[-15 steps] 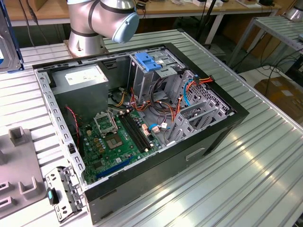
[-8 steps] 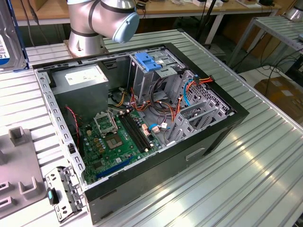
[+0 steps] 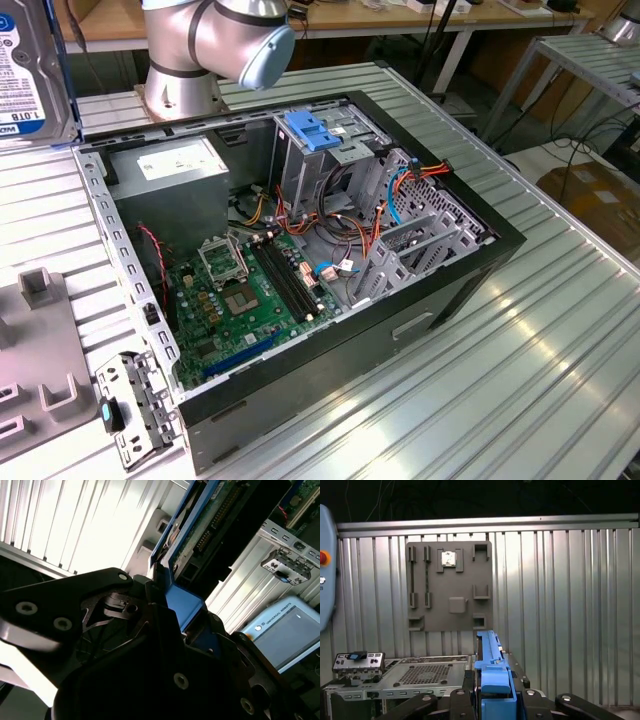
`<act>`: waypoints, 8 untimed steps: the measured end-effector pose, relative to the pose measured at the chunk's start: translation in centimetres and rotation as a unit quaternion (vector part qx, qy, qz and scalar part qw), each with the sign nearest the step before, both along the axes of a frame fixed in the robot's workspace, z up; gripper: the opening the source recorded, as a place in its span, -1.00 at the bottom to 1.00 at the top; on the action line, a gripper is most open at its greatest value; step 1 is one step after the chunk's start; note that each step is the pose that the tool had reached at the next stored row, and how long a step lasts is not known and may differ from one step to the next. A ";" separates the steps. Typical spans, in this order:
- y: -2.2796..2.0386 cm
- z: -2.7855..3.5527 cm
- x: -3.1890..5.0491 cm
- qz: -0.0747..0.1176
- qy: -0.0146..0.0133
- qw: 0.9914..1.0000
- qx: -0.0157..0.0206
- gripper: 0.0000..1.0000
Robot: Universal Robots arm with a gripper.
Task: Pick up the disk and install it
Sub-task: 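Pick up the disk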
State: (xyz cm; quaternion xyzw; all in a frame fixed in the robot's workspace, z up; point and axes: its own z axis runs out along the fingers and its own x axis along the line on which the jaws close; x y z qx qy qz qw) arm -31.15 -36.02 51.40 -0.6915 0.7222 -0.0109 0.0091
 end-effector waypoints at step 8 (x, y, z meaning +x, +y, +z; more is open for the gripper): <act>-0.33 -0.01 0.81 0.000 0.000 1.000 0.000 -0.25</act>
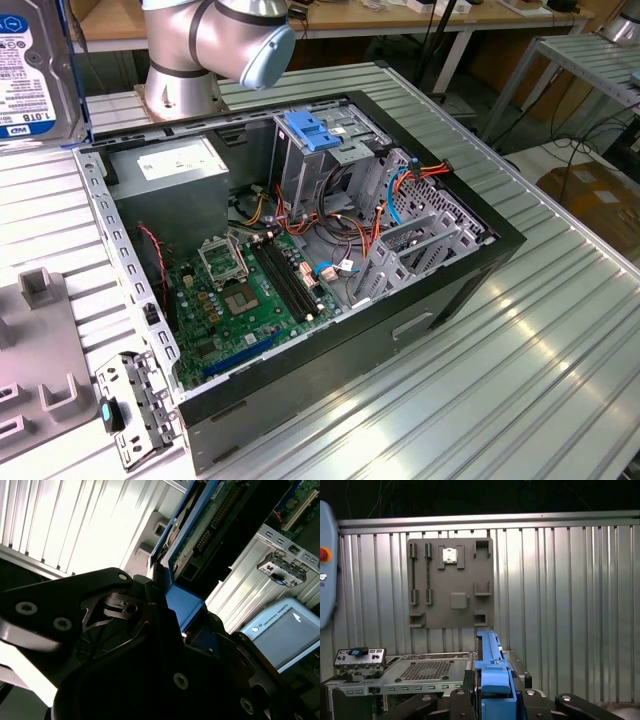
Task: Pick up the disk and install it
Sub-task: 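Pick up the disk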
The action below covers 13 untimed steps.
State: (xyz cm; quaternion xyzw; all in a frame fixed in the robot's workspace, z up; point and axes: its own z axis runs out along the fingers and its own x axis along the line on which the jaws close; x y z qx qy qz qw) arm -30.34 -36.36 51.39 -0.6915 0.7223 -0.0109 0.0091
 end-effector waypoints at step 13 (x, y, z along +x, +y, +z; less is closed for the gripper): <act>-0.09 -0.01 4.74 0.000 0.000 1.000 0.000 -0.25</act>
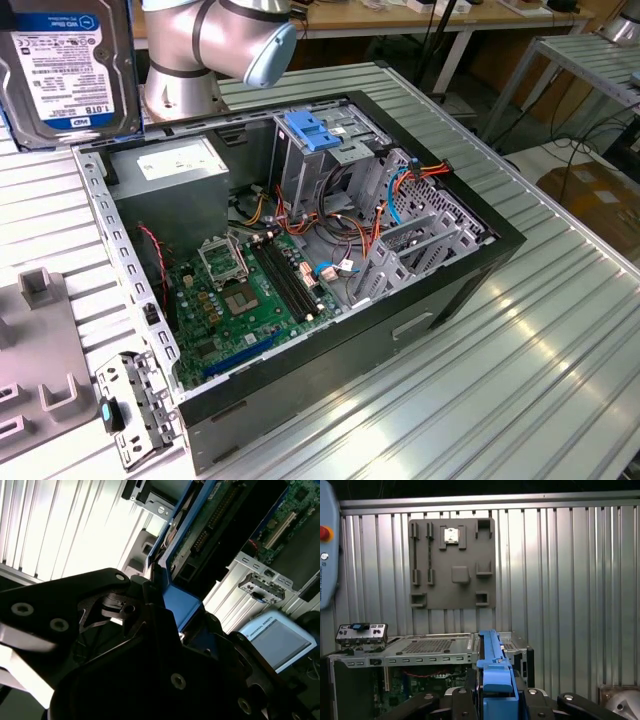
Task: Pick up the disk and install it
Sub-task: 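Pick up the disk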
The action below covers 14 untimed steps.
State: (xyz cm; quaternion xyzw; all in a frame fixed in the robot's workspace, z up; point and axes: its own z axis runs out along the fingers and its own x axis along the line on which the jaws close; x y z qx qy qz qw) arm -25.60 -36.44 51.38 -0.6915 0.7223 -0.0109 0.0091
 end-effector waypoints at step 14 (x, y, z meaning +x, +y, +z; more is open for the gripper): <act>0.00 0.00 4.49 0.000 0.000 1.000 0.000 -0.25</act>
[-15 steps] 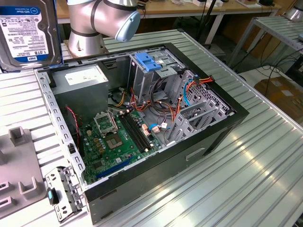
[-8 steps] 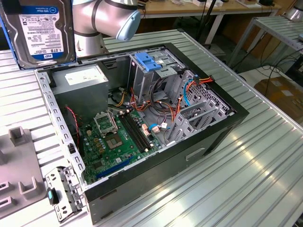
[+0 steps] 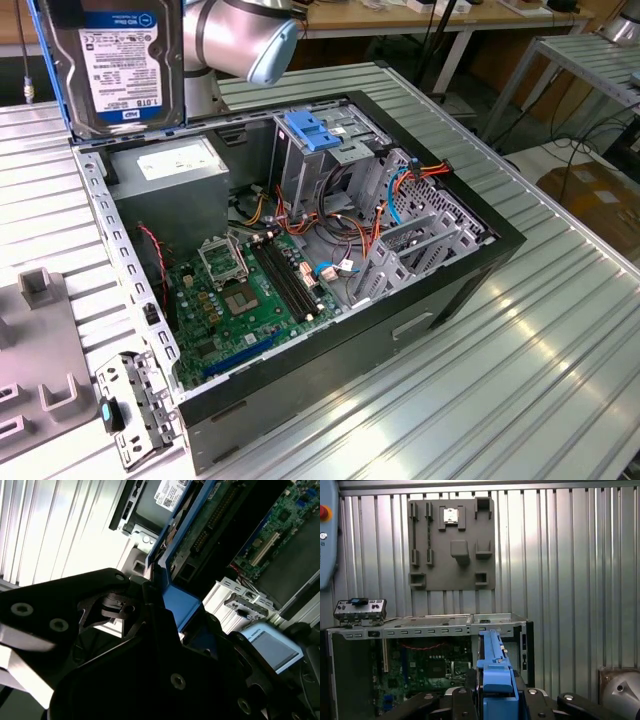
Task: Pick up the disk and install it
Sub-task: 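Pick up the disk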
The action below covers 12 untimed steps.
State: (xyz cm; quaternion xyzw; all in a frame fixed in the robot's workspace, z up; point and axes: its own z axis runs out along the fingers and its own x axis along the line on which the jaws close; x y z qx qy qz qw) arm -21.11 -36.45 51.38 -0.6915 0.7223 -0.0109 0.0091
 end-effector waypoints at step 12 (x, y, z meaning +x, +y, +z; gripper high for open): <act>-0.01 -0.01 4.36 0.000 0.000 1.000 0.000 -0.25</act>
